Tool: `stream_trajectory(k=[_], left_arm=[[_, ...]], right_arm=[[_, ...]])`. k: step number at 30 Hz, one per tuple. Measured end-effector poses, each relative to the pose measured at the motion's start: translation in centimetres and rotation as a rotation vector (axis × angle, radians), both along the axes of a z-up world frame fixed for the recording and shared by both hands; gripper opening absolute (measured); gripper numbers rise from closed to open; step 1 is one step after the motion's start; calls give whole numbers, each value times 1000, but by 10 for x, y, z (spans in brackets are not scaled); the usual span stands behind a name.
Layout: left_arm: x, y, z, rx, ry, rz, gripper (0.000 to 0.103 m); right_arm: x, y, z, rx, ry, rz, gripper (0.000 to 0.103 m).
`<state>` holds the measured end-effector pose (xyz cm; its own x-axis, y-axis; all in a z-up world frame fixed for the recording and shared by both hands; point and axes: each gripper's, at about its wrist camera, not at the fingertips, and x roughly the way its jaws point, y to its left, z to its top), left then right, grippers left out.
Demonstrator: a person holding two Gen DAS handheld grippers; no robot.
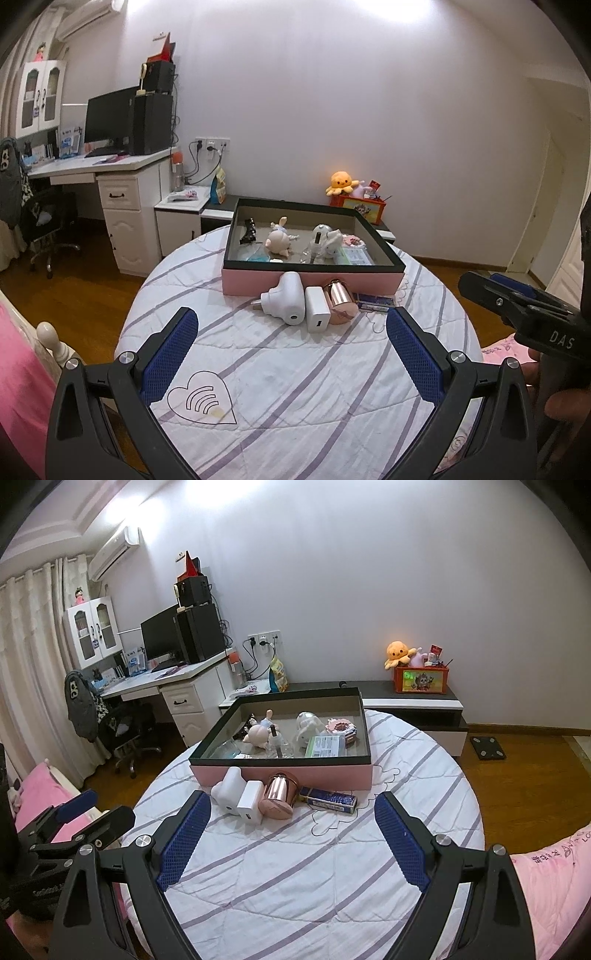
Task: Organize rigid objects
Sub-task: 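Withdraw both open tools back toward the items beside the box, then grasp white hair dryer with left tool while right tool grasps rose-gold cup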
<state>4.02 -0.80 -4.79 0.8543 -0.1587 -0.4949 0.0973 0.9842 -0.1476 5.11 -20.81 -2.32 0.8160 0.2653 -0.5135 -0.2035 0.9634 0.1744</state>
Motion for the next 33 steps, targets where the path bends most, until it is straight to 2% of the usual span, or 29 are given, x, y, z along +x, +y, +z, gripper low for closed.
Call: stream_trajectory(k=[7,20,28,33], left_arm=[[14,0,-13,15,30,8,103],[94,-7,-65,45,170,17,103],[135,-13,-88,91,230,22,103],[150,-5,-99,52,264,39,103]], right_arm=[[10,0,-8,-14,27,-14,92],[71,19,-61,-110,180,16,92],[103,29,-82,-106,238,33,92],[114,31,-87,-103,253,31,92]])
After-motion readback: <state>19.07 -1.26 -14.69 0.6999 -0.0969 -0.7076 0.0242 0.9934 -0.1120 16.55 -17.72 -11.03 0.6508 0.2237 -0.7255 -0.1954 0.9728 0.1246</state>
